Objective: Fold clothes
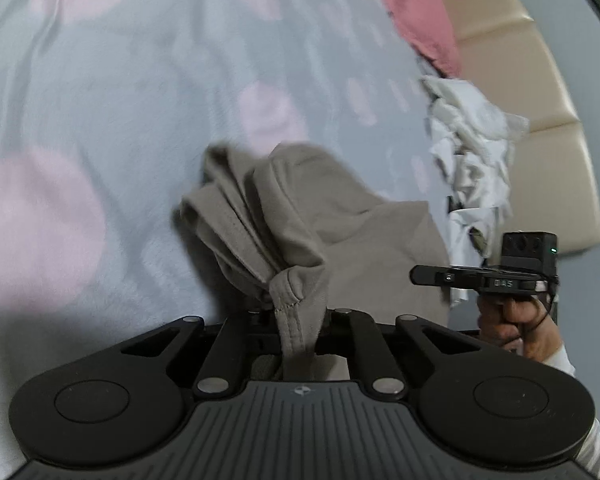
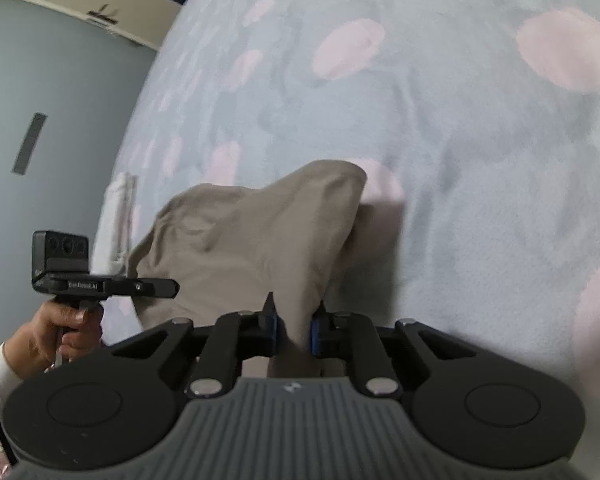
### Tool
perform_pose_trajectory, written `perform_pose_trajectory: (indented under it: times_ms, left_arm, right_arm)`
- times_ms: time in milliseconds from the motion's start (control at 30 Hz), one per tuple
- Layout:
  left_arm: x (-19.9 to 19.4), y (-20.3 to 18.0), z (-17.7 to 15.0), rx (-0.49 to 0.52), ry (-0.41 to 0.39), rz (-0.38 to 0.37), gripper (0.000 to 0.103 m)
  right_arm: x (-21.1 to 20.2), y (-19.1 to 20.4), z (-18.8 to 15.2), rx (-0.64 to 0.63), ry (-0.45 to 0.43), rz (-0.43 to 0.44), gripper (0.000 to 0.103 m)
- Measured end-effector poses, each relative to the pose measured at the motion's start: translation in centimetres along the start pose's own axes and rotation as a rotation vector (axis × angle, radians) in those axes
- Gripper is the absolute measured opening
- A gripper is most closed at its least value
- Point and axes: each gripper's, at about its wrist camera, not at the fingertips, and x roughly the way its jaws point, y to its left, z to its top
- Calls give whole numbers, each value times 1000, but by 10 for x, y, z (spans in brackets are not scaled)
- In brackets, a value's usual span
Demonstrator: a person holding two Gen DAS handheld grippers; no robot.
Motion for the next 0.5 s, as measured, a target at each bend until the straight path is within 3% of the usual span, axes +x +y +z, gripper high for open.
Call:
perform_pose_trajectory:
  times_ms: [267, 500]
  left_arm:
    - [-79, -39, 1, 67, -105, -13, 8]
    - [-179, -33, -19, 61, -247, 37, 8]
  right_arm:
    - [-39, 66, 22, -124, -70, 66, 15]
    - [-19, 165, 43, -280, -62, 124, 15]
